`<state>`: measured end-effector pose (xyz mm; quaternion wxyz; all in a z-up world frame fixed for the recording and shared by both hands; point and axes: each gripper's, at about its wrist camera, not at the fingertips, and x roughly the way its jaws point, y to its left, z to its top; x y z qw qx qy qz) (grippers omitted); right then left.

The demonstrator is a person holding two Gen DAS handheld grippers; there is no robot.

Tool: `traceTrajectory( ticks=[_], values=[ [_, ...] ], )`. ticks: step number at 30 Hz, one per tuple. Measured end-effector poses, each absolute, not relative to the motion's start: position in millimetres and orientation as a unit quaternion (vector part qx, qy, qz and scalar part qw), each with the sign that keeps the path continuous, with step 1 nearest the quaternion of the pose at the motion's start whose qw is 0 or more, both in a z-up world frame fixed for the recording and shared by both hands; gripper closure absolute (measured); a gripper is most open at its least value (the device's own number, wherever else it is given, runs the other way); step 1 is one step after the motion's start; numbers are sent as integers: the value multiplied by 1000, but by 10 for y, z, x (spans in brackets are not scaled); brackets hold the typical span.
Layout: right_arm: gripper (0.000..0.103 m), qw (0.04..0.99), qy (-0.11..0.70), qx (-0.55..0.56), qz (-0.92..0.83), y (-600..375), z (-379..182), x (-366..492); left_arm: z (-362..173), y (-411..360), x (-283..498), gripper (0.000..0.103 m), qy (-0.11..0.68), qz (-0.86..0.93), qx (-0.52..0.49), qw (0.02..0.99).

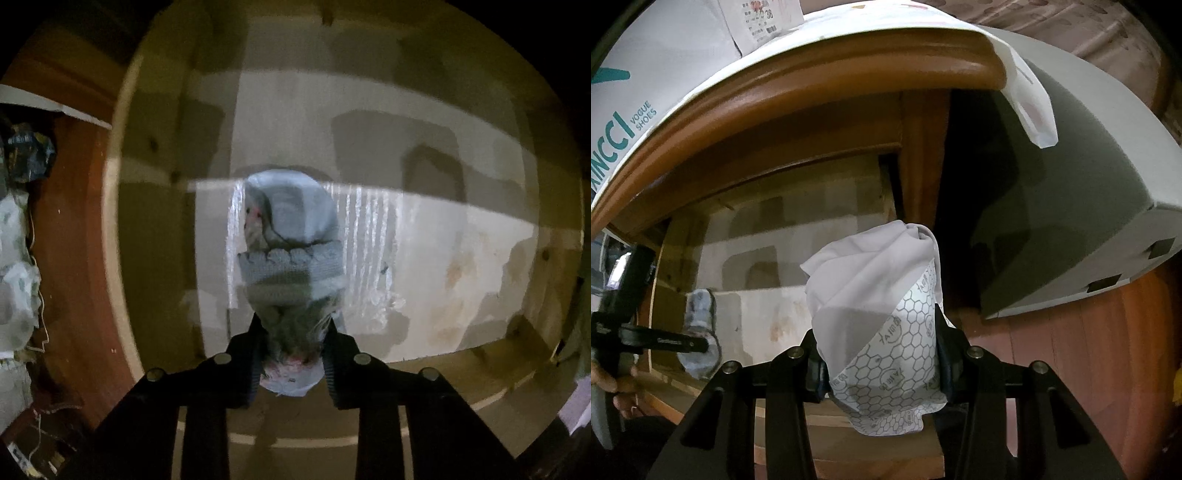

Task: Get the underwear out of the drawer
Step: 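Grasp the light blue floral underwear in the drawer with the left gripper, then lift the light blue underwear out of the drawer with the left gripper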

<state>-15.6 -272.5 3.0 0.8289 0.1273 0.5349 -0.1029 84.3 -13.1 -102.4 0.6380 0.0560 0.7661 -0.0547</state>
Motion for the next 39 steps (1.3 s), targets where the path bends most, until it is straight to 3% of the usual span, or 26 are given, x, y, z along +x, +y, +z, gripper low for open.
traceTrajectory(
  ticks=[29, 39],
  values=[
    [62, 829, 545, 88, -90, -2563, -122, -78, 312, 78, 133, 75, 593, -117, 64, 794],
    [62, 829, 547, 83, -87, -2556, -131, -84, 1184, 186, -107, 75, 506, -136, 92, 847]
  ],
)
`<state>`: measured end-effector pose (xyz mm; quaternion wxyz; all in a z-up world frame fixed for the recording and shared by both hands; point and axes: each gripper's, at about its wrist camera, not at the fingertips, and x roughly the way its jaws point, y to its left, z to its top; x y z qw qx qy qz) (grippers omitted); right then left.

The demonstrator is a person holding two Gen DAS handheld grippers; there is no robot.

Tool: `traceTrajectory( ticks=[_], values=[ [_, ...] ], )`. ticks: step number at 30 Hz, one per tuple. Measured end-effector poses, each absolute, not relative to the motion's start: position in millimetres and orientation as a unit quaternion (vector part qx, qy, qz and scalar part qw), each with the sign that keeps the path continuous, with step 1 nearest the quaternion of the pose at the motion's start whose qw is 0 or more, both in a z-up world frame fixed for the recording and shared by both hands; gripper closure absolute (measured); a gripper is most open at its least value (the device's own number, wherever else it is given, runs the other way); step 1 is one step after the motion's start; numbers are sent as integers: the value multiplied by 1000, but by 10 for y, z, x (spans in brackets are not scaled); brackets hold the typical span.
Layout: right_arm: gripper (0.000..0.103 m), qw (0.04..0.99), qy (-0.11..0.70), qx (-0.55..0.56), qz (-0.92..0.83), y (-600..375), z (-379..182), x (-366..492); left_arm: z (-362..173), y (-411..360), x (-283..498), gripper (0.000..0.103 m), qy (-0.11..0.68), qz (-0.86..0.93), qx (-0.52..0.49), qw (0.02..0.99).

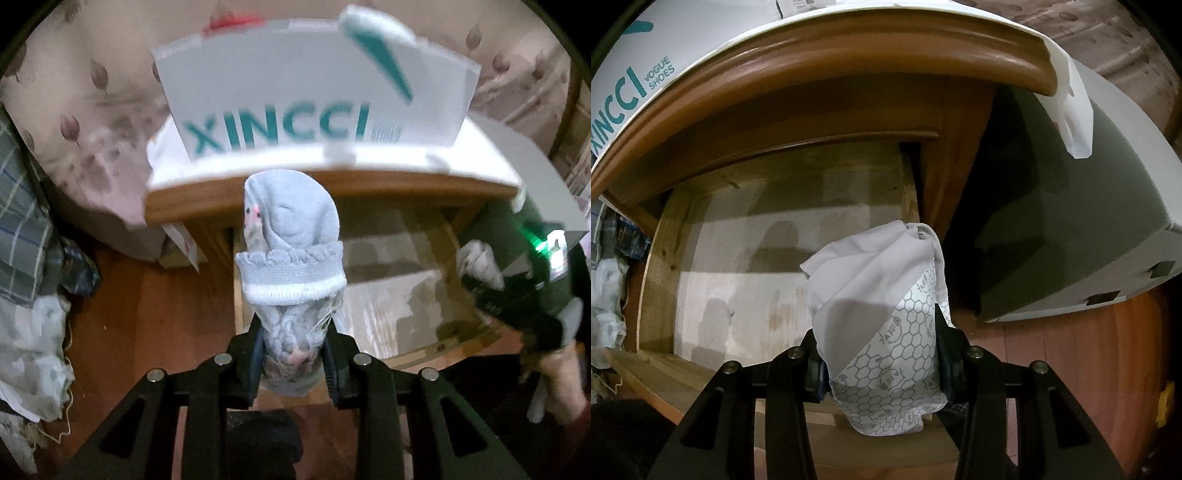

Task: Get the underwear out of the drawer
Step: 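Lift the light blue underwear out of the drawer with the left gripper, then carry the light blue underwear over the shoe box with the left gripper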

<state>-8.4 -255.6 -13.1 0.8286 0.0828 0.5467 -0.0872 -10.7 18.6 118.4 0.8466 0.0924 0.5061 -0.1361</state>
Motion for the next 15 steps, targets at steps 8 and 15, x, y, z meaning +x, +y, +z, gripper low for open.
traceTrajectory(
  ticks=[8, 15],
  values=[
    [62, 828, 548, 83, -84, -2542, -131, -79, 2016, 309, -62, 75, 443, -143, 84, 881],
    [62, 828, 548, 84, -80, -2537, -126, -81, 2604, 354, 265, 75, 405, -134, 75, 901]
  ],
)
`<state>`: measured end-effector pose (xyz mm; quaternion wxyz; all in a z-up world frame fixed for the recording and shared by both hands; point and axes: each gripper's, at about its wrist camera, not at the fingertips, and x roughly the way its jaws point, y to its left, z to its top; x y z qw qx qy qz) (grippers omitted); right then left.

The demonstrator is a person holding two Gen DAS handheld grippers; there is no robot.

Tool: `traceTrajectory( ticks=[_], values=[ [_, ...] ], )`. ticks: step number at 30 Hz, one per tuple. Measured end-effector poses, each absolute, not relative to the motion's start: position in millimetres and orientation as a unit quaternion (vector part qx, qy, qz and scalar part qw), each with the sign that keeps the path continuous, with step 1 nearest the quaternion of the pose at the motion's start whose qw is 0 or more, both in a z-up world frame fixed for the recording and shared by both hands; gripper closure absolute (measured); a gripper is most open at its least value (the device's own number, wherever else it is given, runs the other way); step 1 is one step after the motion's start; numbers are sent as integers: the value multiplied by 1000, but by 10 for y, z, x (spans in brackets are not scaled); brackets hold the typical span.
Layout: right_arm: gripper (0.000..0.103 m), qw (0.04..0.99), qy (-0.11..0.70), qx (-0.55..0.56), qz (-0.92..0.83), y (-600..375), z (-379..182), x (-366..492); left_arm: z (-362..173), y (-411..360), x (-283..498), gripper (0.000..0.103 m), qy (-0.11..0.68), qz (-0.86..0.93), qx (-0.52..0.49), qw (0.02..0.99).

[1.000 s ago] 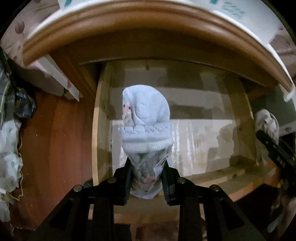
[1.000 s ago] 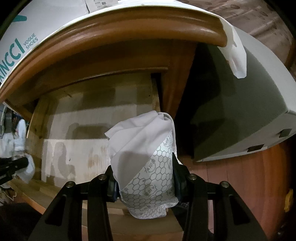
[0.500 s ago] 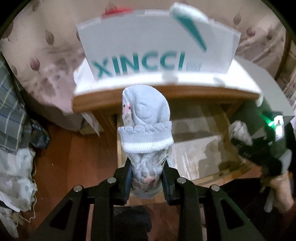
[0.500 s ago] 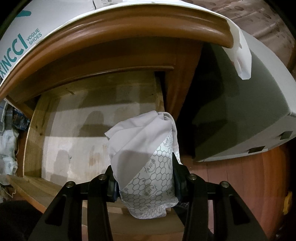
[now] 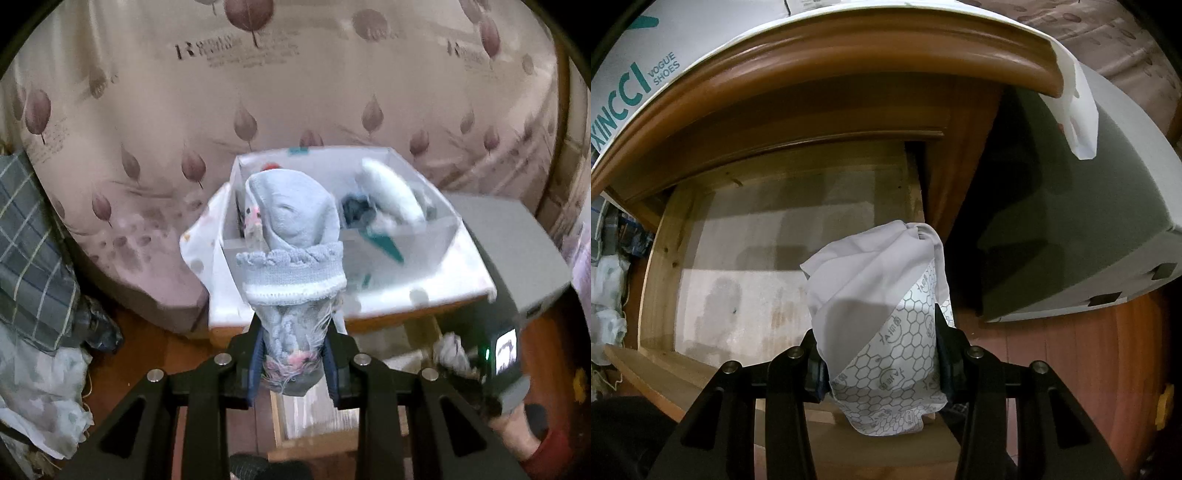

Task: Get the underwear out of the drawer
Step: 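Carry the light blue underwear over the shoe box with the left gripper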

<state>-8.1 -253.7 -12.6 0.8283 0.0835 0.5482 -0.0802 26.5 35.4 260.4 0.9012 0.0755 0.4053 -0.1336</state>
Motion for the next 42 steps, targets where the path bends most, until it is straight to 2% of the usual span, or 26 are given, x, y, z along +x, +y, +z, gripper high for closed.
traceTrajectory(
  ticks=[6, 16, 26, 36, 42],
  values=[
    [62, 828, 549, 85, -77, -2533, -123, -78, 2902, 326, 656, 75, 393, -124, 65, 909],
    [62, 828, 549, 86, -75, -2530, -122, -70, 2889, 131, 1250, 75, 413, -133, 56, 899],
    [61, 826, 552, 85, -76, -2525, -120, -67, 2644, -207, 1640, 75, 436, -172, 52, 882],
    [61, 824, 556, 79, -74, -2497, -139, -51, 2139, -374, 1830, 75, 475, -171, 75, 860],
    [61, 823, 558, 76, -73, -2492, -147, -56, 2044, -396, 1824, 69, 476, -167, 80, 860]
  ],
)
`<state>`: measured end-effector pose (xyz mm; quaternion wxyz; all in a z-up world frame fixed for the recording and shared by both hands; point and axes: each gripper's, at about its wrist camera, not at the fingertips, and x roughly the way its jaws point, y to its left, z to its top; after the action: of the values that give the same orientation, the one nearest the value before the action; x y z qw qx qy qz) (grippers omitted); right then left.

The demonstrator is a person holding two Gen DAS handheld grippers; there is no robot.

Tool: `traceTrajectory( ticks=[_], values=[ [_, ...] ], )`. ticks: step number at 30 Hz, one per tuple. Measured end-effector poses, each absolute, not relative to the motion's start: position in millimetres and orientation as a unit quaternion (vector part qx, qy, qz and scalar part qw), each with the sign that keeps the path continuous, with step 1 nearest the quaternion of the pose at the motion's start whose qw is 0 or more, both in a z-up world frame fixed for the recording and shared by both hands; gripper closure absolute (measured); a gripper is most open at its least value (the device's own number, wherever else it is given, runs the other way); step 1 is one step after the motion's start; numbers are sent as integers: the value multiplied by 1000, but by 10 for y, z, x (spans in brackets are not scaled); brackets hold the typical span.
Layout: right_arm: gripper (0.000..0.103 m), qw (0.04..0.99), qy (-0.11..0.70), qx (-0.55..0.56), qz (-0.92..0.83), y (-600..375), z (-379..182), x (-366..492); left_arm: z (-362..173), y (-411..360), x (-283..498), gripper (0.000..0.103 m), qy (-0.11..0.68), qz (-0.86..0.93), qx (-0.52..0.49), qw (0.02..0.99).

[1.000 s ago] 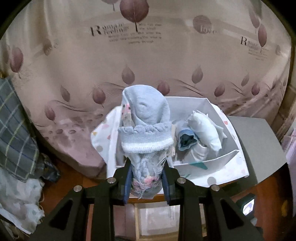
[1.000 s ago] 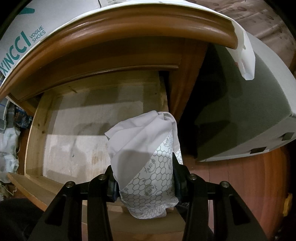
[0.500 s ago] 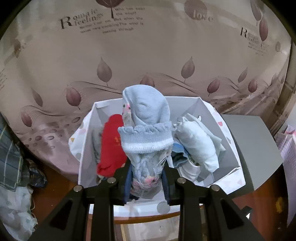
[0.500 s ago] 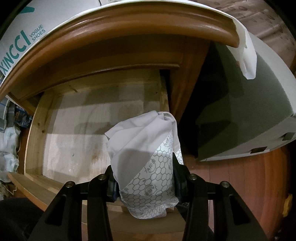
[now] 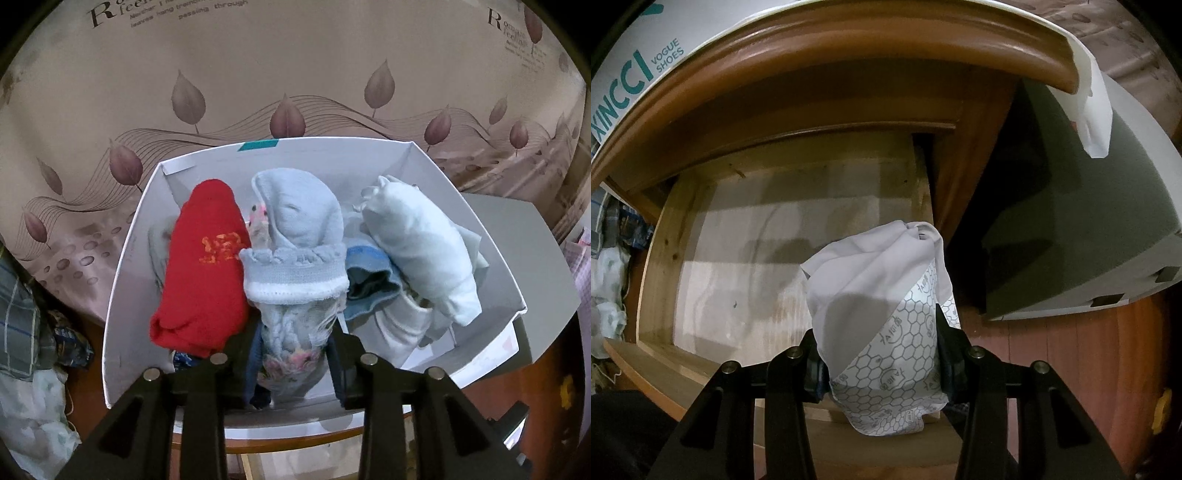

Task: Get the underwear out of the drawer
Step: 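Carry the light blue underwear over the shoe box with the left gripper, then lower the light blue underwear into the shoe box and open the left gripper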

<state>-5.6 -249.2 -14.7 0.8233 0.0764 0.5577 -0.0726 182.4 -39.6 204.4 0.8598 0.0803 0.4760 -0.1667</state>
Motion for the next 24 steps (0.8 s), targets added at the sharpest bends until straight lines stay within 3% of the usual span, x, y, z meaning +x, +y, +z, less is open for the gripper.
traceTrajectory(
  ticks=[5, 10, 13, 24],
  values=[
    [61, 823, 559, 75, -72, -2482, -146, -57, 2037, -390, 1819, 65, 479, -175, 71, 857],
    [61, 822, 560, 74, -72, -2476, -144, -51, 2067, -407, 1776, 41, 475, -178, 71, 859],
    [61, 822, 560, 72, -72, -2467, -142, -46, 2134, -426, 1711, 34, 460, -182, 74, 866],
    [60, 824, 559, 63, -67, -2445, -127, -48, 2536, -288, 1318, 33, 384, -162, 61, 907]
  ],
)
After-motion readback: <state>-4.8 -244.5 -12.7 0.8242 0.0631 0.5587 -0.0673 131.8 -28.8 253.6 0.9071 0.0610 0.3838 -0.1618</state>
